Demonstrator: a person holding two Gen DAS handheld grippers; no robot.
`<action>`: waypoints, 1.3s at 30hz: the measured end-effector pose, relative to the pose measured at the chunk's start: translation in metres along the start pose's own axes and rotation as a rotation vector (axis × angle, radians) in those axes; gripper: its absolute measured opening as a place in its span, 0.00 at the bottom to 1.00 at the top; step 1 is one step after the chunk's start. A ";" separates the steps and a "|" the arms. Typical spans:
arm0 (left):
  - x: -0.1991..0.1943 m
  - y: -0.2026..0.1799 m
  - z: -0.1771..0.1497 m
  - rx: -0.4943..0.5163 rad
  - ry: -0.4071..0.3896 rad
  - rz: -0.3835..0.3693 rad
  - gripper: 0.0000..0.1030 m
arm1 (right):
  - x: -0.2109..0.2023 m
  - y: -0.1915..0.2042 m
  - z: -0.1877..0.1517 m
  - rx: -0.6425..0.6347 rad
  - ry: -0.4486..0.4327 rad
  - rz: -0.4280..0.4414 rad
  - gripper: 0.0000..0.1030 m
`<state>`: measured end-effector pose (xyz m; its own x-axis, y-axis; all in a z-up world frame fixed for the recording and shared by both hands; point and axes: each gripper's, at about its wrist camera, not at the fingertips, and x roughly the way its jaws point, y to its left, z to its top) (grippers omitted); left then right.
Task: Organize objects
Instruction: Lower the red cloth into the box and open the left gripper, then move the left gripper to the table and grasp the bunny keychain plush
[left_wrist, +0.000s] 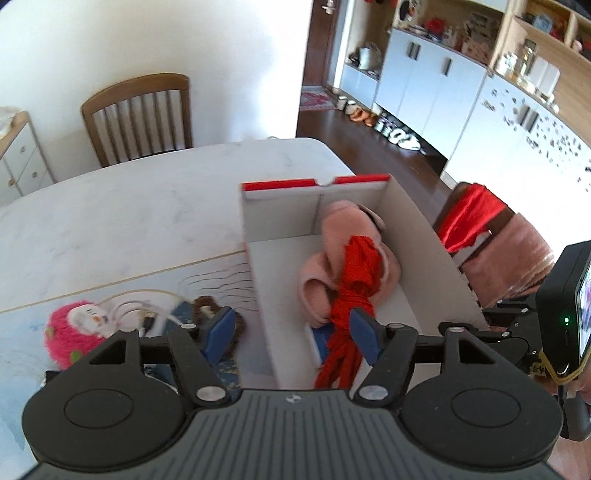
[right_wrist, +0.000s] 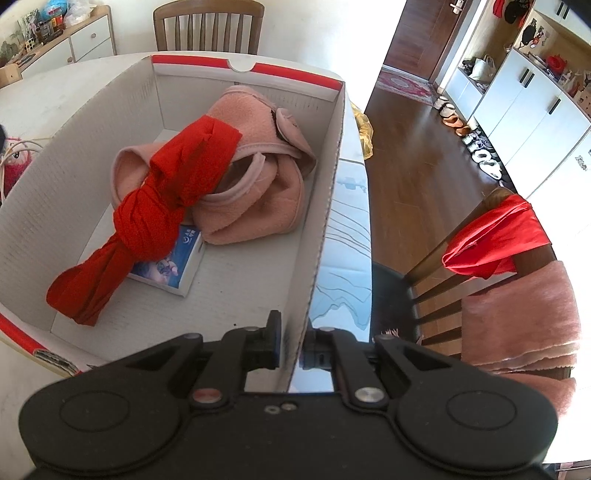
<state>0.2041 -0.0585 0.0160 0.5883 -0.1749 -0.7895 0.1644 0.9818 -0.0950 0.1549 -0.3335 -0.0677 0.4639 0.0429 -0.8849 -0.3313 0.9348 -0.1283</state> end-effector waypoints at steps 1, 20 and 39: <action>-0.003 0.006 -0.001 -0.010 -0.005 0.003 0.69 | 0.000 0.000 0.000 0.001 0.000 0.000 0.08; -0.025 0.116 -0.054 -0.196 0.010 0.106 0.87 | 0.000 -0.002 0.000 -0.006 0.004 -0.009 0.09; 0.051 0.124 -0.105 -0.154 0.090 0.068 0.97 | 0.001 -0.001 -0.001 -0.014 0.006 -0.017 0.10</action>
<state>0.1714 0.0625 -0.0992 0.5192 -0.1077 -0.8478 0.0001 0.9920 -0.1259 0.1549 -0.3352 -0.0688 0.4645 0.0253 -0.8852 -0.3352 0.9302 -0.1493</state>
